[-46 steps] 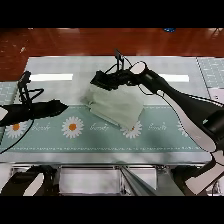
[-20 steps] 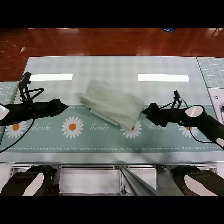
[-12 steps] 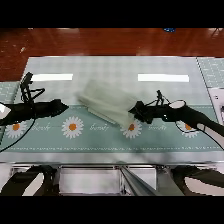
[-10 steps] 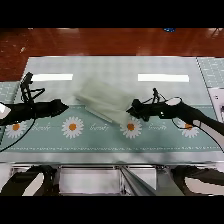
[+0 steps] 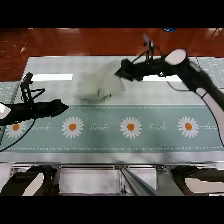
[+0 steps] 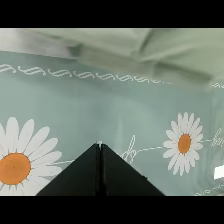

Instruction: Fold the shirts.

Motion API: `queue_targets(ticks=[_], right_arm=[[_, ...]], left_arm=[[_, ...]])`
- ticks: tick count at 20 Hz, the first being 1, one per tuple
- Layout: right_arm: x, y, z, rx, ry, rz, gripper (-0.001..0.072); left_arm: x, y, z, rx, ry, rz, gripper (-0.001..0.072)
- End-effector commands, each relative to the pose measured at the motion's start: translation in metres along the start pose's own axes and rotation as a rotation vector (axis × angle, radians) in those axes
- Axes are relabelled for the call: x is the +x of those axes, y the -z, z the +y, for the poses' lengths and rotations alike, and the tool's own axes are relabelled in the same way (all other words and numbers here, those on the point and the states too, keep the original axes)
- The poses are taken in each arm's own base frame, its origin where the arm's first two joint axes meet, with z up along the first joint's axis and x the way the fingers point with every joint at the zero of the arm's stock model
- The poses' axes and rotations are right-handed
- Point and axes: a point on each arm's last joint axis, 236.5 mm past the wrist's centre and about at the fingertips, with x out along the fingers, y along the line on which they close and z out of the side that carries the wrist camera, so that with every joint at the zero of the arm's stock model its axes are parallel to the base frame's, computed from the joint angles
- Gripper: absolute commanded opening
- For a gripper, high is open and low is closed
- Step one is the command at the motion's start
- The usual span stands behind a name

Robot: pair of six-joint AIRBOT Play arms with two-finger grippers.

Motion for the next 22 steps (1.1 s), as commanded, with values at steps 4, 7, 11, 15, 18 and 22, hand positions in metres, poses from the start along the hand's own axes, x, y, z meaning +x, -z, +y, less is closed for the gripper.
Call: queue_targets(ticks=[4, 7, 11, 15, 18, 22], right_arm=[[-0.124, -0.084, 0.015, -0.069, 0.125, -0.132, 0.0018], [-0.192, -0.1, 0.007, -0.035, 0.168, -0.204, 0.0018], [-0.292, -0.102, -0.009, 0.031, 0.253, -0.354, 0.0018], [-0.362, -0.065, -0.042, 0.11, 0.427, -0.369, 0.0017], [-0.392, -0.021, -0.071, 0.184, 0.579, -0.311, 0.0016], [-0.431, 0.057, -0.124, 0.368, 0.803, -0.253, 0.0016]], left_arm=[[0.0, -0.001, -0.007, -0.023, 0.029, -0.004, 0.0027], [0.0, -0.001, -0.008, -0.022, 0.034, -0.005, 0.0027], [0.0, -0.001, -0.008, -0.016, 0.034, -0.005, 0.0027], [0.0, -0.001, -0.008, -0.016, 0.034, -0.005, 0.0027], [0.0, -0.001, -0.008, -0.017, 0.034, -0.005, 0.0027], [0.0, -0.001, -0.008, -0.02, 0.034, -0.005, 0.0027]])
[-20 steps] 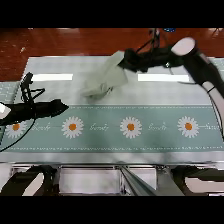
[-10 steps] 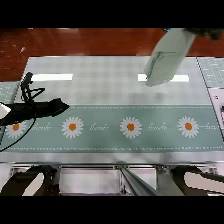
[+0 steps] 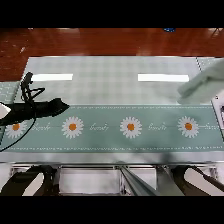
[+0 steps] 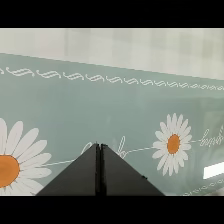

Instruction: Fold the shirts.

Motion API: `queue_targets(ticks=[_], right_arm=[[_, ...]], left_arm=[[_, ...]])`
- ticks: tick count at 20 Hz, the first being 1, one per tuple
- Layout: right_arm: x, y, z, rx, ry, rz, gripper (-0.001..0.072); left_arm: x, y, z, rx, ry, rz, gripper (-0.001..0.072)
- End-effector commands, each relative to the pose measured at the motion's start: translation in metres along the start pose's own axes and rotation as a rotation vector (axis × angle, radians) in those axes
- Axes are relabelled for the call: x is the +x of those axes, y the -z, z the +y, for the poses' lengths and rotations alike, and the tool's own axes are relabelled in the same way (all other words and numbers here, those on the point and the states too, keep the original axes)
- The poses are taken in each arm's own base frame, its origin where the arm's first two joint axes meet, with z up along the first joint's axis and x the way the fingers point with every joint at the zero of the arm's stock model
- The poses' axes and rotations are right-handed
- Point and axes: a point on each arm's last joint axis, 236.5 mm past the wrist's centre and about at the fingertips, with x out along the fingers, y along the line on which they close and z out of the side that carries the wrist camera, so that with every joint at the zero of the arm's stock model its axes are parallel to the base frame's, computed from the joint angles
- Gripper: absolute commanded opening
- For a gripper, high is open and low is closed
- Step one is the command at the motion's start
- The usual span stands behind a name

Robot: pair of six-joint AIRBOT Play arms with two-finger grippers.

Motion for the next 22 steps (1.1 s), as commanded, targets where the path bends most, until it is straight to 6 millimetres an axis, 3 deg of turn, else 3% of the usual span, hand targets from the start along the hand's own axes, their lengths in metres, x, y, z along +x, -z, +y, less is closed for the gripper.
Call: queue_targets(ticks=[1, 6, 9, 11, 14, 15, 16, 18, 20, 21, 22], right_arm=[[-0.016, 0.06, -0.085, 0.132, 0.255, 0.106, 0.0016], [-0.014, 0.159, -0.183, 0.41, 0.503, 0.296, 0.0017], [-0.039, 0.225, -0.235, 0.577, 0.749, 0.41, 0.0017], [-0.043, 0.259, -0.249, 0.673, 0.818, 0.465, 0.0018], [-0.03, 0.295, -0.256, 0.709, 0.833, 0.578, 0.0025], [-0.027, 0.304, -0.262, 0.712, 0.858, 0.599, 0.0174], [-0.025, 0.306, -0.268, 0.712, 0.877, 0.59, 0.0383], [-0.02, 0.289, -0.281, 0.688, 0.893, 0.495, 0.041], [-0.022, 0.257, -0.289, 0.665, 0.894, 0.351, 0.041], [-0.024, 0.224, -0.292, 0.633, 0.872, 0.224, 0.0409], [-0.025, 0.179, -0.288, 0.59, 0.811, 0.059, 0.0397]], left_arm=[[0.0, 0.0, 0.0, -0.002, 0.0, -0.001, 0.0027], [0.0, -0.01, 0.001, -0.001, -0.006, -0.043, 0.0027], [0.0, -0.011, 0.001, 0.0, -0.007, -0.045, 0.0027], [0.0, -0.011, 0.002, -0.001, -0.007, -0.045, 0.0027], [0.0, -0.011, 0.002, 0.002, -0.007, -0.045, 0.0027], [0.0, -0.011, 0.002, 0.003, -0.007, -0.046, 0.0027], [0.0, -0.013, 0.002, 0.025, -0.01, -0.054, 0.0027], [0.003, -0.034, 0.01, 0.034, -0.033, -0.125, 0.0032], [-0.003, -0.064, 0.011, 0.035, -0.044, -0.178, 0.0034], [-0.012, -0.084, 0.005, 0.057, -0.041, -0.205, 0.0034], [-0.023, -0.105, -0.005, 0.09, -0.033, -0.235, 0.0032]])
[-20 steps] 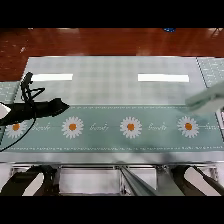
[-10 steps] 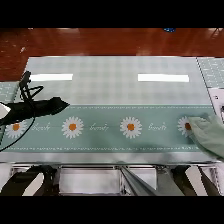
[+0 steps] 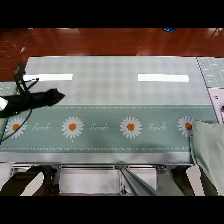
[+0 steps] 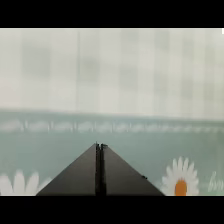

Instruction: Fold the shirts.

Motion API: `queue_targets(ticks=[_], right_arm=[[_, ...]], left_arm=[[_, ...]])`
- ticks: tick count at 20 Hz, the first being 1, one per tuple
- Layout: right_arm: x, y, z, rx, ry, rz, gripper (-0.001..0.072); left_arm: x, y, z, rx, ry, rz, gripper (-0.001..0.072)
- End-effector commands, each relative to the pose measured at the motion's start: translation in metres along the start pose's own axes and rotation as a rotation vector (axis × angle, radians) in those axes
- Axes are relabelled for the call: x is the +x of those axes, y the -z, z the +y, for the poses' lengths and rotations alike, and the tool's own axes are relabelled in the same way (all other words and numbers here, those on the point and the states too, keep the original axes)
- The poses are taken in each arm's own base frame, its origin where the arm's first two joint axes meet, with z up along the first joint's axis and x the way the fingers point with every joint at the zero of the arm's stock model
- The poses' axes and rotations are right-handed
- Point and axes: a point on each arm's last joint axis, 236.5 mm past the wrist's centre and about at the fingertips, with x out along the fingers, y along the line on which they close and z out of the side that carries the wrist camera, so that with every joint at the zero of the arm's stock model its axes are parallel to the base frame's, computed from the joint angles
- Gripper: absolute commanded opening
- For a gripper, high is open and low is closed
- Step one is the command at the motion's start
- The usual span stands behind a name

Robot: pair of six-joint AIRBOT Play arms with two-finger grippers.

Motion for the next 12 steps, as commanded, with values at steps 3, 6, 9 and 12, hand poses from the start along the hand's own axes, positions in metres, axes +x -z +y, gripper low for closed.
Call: queue_targets(ticks=[3, 6, 9, 12], right_arm=[[-0.176, -0.128, 0.129, -0.05, -0.66, -0.647, 0.0139], [-0.322, -0.078, 0.252, -0.383, -1.191, -0.775, 0.0018], [-0.332, 0.022, 0.343, -0.8, -1.207, -0.699, 0.0018], [-0.245, 0.096, 0.413, -1.12, -0.886, -0.645, 0.0018]], left_arm=[[-0.047, -0.124, -0.064, 0.179, 0.066, -0.202, 0.0026], [-0.085, -0.175, -0.142, 0.327, 0.163, -0.308, 0.0026], [-0.078, -0.154, -0.19, 0.426, 0.186, -0.217, 0.0026], [-0.006, -0.103, -0.16, 0.568, -0.018, -0.075, 0.0026]])
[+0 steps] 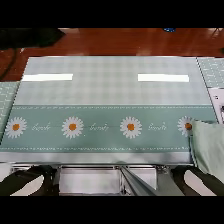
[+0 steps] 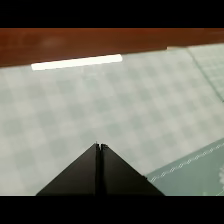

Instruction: Fold the shirts.

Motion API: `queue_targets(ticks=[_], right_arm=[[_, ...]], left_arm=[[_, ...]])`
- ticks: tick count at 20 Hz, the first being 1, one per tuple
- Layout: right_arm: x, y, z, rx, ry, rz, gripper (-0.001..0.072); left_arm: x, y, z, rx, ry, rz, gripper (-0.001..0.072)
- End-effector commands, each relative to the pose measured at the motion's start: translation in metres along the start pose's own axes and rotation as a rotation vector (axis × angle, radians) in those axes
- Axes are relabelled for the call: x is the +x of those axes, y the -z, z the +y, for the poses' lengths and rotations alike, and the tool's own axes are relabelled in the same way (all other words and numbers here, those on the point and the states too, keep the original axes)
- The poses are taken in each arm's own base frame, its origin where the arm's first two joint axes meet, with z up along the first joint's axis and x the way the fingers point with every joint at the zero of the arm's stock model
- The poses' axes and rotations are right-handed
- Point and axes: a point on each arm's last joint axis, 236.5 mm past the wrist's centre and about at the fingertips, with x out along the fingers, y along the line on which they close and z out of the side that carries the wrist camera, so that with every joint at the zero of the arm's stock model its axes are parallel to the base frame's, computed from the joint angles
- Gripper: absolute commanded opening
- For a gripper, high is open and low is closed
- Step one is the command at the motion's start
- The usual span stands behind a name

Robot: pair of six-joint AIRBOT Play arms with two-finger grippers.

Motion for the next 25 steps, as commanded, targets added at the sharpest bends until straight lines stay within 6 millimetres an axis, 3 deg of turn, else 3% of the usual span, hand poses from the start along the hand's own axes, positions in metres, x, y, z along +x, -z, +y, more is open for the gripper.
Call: queue_targets(ticks=[1, 3, 4, 6, 11, 25], right_arm=[[0.086, 0.07, 0.059, -0.323, 0.086, 0.214, 0.0018], [0.119, 0.107, 0.028, -0.386, 0.28, 0.359, 0.0018], [0.128, 0.127, 0.014, -0.363, 0.336, 0.442, 0.0018], [0.14, 0.152, 0.003, -0.351, 0.361, 0.543, 0.0018], [0.14, 0.151, -0.001, -0.372, 0.376, 0.545, 0.0018], [0.14, 0.15, -0.002, -0.374, 0.379, 0.544, 0.0018]], left_arm=[[0.05, 0.059, 0.032, 0.165, -0.232, 0.187, 0.0026], [0.067, 0.11, 0.072, 0.091, -0.353, 0.365, 0.0027], [0.072, 0.13, 0.079, 0.049, -0.37, 0.433, 0.0026], [0.084, 0.15, 0.087, 0.039, -0.379, 0.489, 0.0027], [0.081, 0.161, 0.089, 0.032, -0.386, 0.538, 0.0027], [0.086, 0.162, 0.09, 0.031, -0.386, 0.538, 0.0027]])
